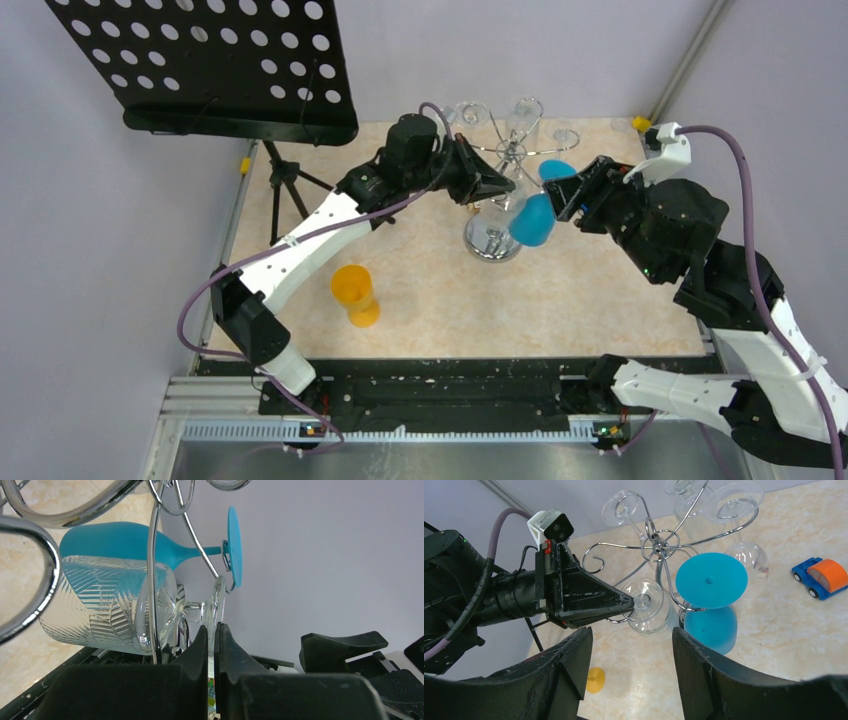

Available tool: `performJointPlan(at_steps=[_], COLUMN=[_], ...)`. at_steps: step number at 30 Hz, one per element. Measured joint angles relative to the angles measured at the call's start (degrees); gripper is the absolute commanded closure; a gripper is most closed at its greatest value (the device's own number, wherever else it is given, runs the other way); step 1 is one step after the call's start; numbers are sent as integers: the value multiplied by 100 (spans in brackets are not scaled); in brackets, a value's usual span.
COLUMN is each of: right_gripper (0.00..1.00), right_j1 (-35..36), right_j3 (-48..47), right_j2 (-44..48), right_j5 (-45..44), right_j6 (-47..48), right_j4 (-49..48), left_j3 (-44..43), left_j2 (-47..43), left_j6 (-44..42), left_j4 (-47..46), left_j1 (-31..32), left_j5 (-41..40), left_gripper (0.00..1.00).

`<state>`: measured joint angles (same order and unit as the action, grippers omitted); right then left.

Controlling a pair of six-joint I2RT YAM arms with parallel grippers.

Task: Take the wine glass off the wine glass rack

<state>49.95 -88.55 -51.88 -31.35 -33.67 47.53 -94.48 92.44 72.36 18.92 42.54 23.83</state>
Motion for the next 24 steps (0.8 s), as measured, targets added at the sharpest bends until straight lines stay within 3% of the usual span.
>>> performJointPlan(at_steps=[16, 24], right_gripper=[35, 34], right_j1=[0, 0], right_j3=[63, 160], right_j2=[46, 48], right_j5=[2, 116], right_j6=[2, 0], right_j4=[-92, -269], left_j3=[-101, 68], left_j2=[-9, -444], left_j6=[-264, -455], left_j4=[299, 450], left_j1=[63, 96], left_j5=[212, 378], left_gripper=[100, 100])
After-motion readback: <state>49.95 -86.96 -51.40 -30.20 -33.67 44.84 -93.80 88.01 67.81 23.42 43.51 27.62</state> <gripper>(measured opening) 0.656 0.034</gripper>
